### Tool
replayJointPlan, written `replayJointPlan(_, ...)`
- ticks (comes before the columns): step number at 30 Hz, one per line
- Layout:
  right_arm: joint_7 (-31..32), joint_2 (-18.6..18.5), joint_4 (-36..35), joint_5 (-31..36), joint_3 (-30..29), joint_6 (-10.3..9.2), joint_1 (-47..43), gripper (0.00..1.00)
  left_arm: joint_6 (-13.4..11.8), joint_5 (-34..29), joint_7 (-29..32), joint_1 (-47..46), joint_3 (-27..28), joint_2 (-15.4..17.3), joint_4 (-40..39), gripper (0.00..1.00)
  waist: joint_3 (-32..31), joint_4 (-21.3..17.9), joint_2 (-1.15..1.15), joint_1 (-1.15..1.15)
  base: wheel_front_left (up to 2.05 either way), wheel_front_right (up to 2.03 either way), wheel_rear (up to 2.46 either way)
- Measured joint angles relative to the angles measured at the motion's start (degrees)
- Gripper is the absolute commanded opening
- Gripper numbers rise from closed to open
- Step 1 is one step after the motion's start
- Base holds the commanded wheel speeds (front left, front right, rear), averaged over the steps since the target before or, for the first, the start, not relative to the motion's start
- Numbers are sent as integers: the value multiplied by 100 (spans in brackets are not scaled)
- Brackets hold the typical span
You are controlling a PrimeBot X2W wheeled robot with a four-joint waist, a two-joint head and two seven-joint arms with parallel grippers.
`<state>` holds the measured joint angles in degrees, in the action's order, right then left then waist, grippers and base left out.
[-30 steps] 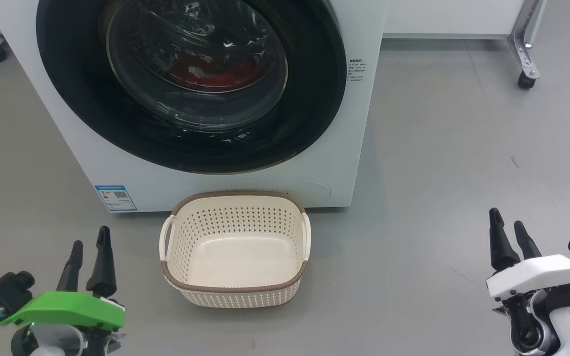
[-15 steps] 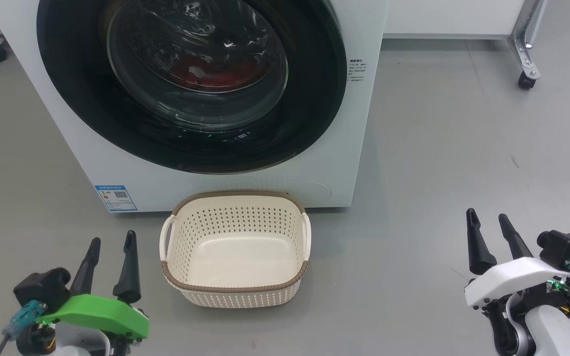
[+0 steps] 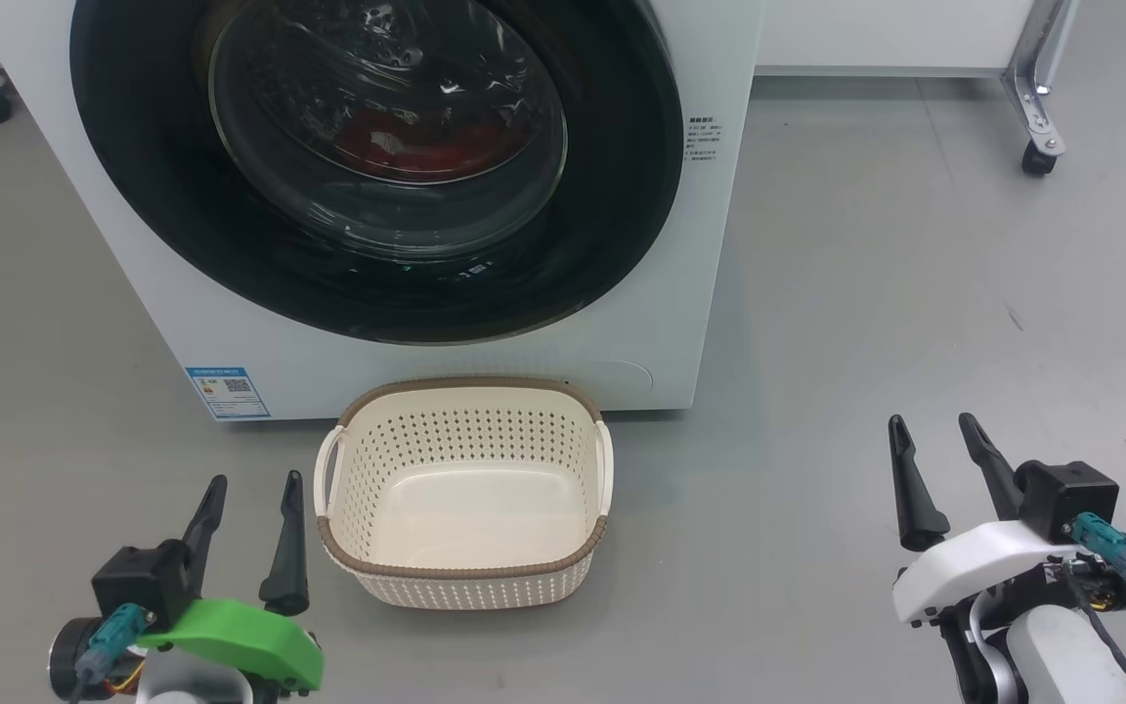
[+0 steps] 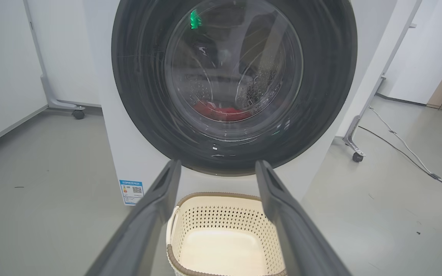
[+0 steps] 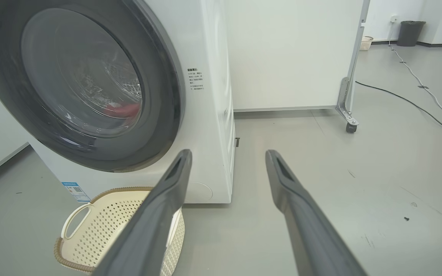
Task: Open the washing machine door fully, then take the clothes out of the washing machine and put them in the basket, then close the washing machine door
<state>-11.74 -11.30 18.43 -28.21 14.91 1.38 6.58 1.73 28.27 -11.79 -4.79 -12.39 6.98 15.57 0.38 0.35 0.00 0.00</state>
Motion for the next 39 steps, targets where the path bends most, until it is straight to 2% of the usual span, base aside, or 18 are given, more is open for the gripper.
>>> replayJointPlan(13,-247,9,47,824,38,-113,2,100,-93,-857,-249,-96,-66,-51,68,100,-3,-4,0,0,0,0,0)
replayJointPlan(26,-248,127,49,845,-201,-204,1,100,-145,-853,-259,-111,5,-101,259,100,0,3,0,0,0,0,0)
replayJointPlan(39,-253,234,51,873,-324,-197,-6,100,-145,-864,-259,-113,78,-120,307,100,-8,18,0,0,0,0,0)
